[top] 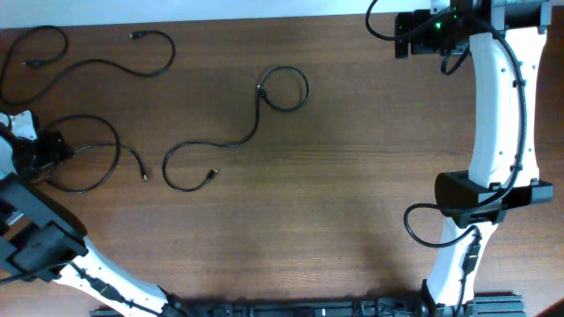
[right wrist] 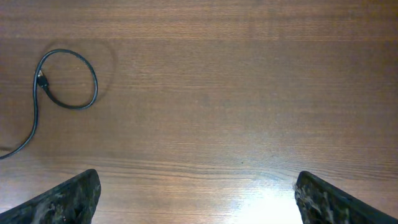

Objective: Untangle cables

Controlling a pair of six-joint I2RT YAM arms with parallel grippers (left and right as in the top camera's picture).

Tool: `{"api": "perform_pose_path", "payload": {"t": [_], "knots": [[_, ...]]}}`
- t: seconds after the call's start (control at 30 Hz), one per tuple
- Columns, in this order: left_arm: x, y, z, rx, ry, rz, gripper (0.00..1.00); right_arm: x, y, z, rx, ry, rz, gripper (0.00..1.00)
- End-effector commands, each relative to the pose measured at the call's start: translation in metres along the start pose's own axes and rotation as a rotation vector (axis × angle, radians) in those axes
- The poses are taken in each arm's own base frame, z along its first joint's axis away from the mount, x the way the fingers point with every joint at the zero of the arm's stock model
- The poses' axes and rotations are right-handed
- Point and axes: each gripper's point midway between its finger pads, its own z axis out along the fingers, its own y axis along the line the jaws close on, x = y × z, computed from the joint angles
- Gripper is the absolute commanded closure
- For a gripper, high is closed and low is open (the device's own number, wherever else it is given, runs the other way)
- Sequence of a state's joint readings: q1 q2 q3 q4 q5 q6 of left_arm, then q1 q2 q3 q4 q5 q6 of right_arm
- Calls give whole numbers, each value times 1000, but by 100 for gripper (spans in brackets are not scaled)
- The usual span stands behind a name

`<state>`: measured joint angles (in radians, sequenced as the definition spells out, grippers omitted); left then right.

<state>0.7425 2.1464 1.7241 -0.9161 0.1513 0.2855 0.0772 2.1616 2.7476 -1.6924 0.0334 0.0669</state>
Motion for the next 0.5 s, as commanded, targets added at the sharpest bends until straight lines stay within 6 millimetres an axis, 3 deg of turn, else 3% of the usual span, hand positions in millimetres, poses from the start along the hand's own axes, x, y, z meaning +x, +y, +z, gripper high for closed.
{"api": "perform_pose_path", "payload": {"t": [0.0,0.07,0.13,0.23,0.37,0.47], "knots": [[-10,-3,-10,13,-43,29,29,2,0,2,-1,12,-8,3],[-11,-3,-10,12,-48,30,31,2,0,2,-1,12,-8,3],[-8,-3,-6,14,-44,30,24,2,0,2,-1,12,-8,3],[-2,-5,1,21,-32,28,23,2,0,2,-1,12,-8,3],[4,-5,6,25,-20,25,32,2,0,2,-1,12,-8,2],[8,-6,11,27,-12,24,32,2,0,2,-1,12,-8,3]]}}
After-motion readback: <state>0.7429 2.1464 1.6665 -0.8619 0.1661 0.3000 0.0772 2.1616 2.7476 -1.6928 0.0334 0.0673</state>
